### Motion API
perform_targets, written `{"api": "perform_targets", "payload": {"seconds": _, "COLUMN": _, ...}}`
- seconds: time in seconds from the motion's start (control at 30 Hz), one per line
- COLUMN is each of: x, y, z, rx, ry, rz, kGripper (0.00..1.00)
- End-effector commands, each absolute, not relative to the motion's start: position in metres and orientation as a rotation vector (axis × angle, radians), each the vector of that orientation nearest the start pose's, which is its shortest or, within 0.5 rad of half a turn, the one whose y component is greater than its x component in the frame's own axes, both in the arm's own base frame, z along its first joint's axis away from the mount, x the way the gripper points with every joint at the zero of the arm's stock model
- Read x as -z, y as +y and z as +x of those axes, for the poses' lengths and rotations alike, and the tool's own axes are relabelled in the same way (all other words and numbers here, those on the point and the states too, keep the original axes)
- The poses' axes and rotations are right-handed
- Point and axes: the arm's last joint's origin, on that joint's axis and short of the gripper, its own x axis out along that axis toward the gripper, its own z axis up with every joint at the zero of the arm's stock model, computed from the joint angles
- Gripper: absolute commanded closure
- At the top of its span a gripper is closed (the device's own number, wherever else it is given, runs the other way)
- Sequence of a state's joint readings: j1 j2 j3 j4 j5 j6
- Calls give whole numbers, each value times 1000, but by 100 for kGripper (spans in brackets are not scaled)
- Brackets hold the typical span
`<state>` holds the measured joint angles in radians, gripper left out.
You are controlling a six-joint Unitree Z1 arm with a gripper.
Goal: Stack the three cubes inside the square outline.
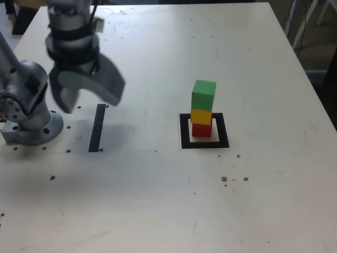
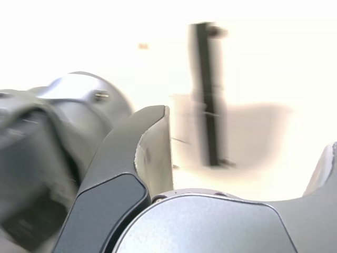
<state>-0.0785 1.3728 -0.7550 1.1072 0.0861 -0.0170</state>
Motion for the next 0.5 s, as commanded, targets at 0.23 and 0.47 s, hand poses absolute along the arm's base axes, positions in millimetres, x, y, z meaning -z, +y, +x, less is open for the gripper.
{"api": "perform_targets", "payload": {"seconds": 0.23, "x": -240, "y": -4, "z": 123, "rx": -58, "ry": 1729, "rz": 129, "kGripper": 1}}
{"api": "perform_targets", "payload": {"seconds": 0.47, "x": -238, "y": -4, "z": 128, "rx": -67, "ry": 1690, "rz": 144, "kGripper": 1}}
